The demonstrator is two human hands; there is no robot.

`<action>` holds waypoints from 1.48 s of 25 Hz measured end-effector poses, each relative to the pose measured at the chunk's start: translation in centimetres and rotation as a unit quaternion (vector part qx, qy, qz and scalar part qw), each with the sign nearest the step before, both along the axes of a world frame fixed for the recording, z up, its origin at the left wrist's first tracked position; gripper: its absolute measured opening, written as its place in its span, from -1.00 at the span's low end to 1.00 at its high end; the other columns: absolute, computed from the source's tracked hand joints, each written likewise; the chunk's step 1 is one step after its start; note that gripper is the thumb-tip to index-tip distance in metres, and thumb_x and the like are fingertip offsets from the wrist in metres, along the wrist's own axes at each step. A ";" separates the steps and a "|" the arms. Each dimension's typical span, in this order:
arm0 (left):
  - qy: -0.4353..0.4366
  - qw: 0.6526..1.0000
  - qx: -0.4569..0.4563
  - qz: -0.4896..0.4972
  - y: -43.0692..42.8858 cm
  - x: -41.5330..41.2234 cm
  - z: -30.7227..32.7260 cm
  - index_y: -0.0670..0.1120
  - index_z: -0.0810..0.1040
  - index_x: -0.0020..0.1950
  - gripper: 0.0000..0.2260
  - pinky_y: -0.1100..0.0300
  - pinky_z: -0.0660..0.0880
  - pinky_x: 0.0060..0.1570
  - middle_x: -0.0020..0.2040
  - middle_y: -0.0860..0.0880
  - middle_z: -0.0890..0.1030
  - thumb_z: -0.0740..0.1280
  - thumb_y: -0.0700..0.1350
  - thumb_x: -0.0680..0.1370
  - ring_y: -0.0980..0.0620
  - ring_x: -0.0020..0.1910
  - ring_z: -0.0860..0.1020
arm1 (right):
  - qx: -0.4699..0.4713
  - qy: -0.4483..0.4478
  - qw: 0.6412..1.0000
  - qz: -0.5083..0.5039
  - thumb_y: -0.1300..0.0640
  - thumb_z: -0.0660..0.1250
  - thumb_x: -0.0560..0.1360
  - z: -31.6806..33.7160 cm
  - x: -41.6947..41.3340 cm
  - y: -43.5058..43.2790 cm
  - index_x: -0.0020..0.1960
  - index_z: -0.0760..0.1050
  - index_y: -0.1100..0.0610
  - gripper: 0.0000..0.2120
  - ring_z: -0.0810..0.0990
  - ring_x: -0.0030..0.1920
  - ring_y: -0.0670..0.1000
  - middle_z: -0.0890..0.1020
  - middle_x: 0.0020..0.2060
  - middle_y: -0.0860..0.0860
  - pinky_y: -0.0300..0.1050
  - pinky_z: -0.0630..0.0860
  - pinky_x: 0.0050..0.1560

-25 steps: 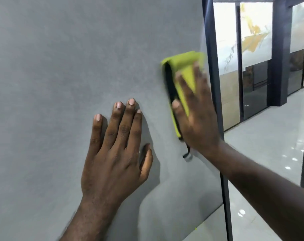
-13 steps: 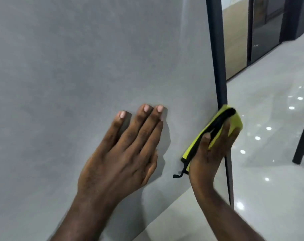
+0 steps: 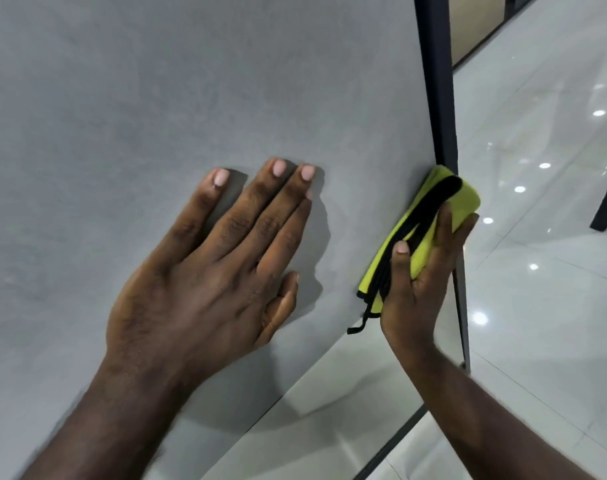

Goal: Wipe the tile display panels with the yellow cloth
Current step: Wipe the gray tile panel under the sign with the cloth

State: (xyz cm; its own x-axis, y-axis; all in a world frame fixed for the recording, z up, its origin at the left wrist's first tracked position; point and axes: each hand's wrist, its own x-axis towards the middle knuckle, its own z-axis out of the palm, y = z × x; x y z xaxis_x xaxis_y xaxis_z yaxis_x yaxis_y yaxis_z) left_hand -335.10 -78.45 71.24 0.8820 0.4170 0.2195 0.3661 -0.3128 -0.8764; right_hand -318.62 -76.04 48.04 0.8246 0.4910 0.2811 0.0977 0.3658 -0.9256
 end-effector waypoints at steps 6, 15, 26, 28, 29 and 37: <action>-0.012 1.000 0.006 0.009 -0.1 0.4 -0.6 -0.26 0.11 0.75 -0.27 -0.25 0.03 0.70 0.77 -0.17 0.09 0.17 0.17 0.73 -0.15 0.75 0.09 | -0.026 0.150 0.988 0.020 -0.07 0.26 0.64 0.5 -1.0 -0.7 0.67 0.16 -0.23 -0.37 0.05 0.70 -0.02 0.07 0.71 -0.03 0.08 0.15 0.67; -0.032 0.999 0.011 -0.016 -0.1 0.4 -1.0 -0.26 0.21 0.72 -0.30 -0.29 0.10 0.68 0.76 -0.18 0.15 0.20 0.16 0.72 -0.17 0.74 0.15 | -0.040 0.263 0.962 0.060 0.06 0.30 0.53 0.2 0.1 -1.3 0.58 0.25 -0.32 -0.33 0.28 0.63 0.01 0.28 0.63 -0.07 0.09 0.34 0.57; -0.042 0.999 0.026 -0.015 -0.1 0.6 -1.5 -0.25 0.20 0.73 -0.30 -0.30 0.16 0.66 0.75 -0.16 0.17 0.19 0.16 0.72 -0.16 0.74 0.16 | 0.018 0.152 0.986 0.071 0.18 0.36 0.52 2.0 1.4 -1.5 0.52 0.34 -0.27 -0.34 0.34 0.59 0.06 0.28 0.61 -0.07 0.10 0.47 0.45; -0.046 0.998 0.022 -0.020 -0.1 0.7 -1.6 -0.25 0.20 0.73 -0.30 -0.31 0.17 0.66 0.75 -0.17 0.17 0.19 0.16 0.72 -0.17 0.73 0.16 | -0.023 0.294 0.951 0.094 0.20 0.31 0.53 2.5 1.2 -1.3 0.49 0.33 -0.26 -0.37 0.44 0.50 0.08 0.34 0.54 -0.08 0.07 0.53 0.37; -0.048 0.998 0.023 -0.022 -0.1 0.7 -1.6 -0.25 0.20 0.73 -0.30 -0.31 0.17 0.66 0.75 -0.17 0.17 0.19 0.17 0.72 -0.17 0.73 0.16 | -0.047 0.327 0.938 0.104 0.20 0.31 0.52 3.6 0.8 -1.6 0.49 0.32 -0.28 -0.37 0.45 0.49 0.07 0.34 0.55 -0.08 0.04 0.53 0.37; -0.059 0.997 0.021 -0.034 0.0 0.6 -1.9 -0.25 0.26 0.71 -0.34 -0.30 0.18 0.66 0.74 -0.18 0.20 0.22 0.10 0.71 -0.17 0.73 0.18 | -0.088 0.325 0.935 0.110 0.23 0.26 0.62 3.0 0.2 -2.4 0.52 0.22 -0.31 -0.37 0.49 0.42 -0.04 0.32 0.57 -0.09 -0.11 0.54 0.25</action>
